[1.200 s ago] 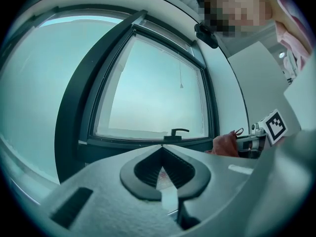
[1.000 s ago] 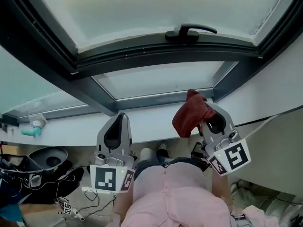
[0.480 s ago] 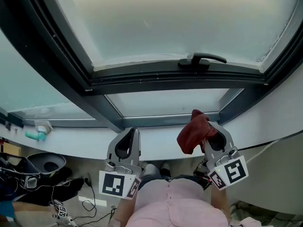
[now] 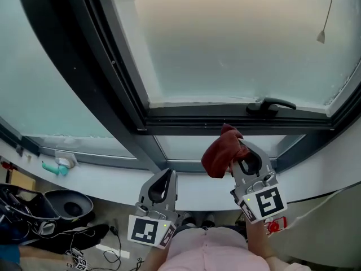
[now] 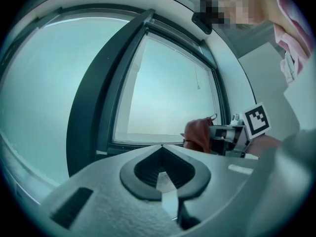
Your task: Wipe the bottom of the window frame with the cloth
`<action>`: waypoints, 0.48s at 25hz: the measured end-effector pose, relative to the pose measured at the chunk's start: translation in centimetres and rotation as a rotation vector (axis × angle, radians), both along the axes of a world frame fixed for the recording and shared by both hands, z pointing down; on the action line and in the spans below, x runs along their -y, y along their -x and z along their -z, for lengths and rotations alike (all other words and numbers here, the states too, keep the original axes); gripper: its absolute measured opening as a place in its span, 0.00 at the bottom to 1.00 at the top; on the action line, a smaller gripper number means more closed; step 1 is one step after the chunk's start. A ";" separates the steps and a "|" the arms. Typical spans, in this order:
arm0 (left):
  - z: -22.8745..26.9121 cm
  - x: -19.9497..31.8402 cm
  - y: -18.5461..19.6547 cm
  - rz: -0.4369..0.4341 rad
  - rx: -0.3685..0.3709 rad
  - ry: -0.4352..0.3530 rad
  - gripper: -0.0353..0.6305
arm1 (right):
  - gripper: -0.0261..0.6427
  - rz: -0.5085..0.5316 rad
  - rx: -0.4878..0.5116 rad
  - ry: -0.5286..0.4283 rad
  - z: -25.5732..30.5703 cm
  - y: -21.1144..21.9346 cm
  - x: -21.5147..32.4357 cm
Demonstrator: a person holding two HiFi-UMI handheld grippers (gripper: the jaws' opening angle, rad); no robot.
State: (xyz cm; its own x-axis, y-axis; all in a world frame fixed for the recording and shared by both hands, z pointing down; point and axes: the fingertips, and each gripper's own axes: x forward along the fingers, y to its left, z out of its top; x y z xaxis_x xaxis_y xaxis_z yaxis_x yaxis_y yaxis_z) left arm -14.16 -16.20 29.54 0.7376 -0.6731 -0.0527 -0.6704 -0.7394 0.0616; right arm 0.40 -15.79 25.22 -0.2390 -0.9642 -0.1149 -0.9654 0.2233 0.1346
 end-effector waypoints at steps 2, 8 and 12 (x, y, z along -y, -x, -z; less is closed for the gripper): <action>0.3 0.6 1.5 0.013 -0.003 -0.004 0.05 | 0.16 0.034 -0.012 -0.044 1.7 2.5 2.4; 0.1 2.3 5.4 0.044 -0.015 0.001 0.05 | 0.16 0.101 -0.026 -0.049 2.6 8.6 10.7; 0.1 3.2 7.2 0.047 -0.021 -0.005 0.05 | 0.16 0.083 -0.051 0.008 1.3 10.4 14.8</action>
State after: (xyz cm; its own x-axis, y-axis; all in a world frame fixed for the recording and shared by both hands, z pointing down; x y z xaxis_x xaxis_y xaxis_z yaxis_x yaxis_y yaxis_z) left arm -21.37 -19.40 29.44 0.7039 -0.7068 -0.0708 -0.7031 -0.7074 0.0725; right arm -9.95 -30.62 23.92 -0.3237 -0.9416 -0.0931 -0.9354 0.3037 0.1811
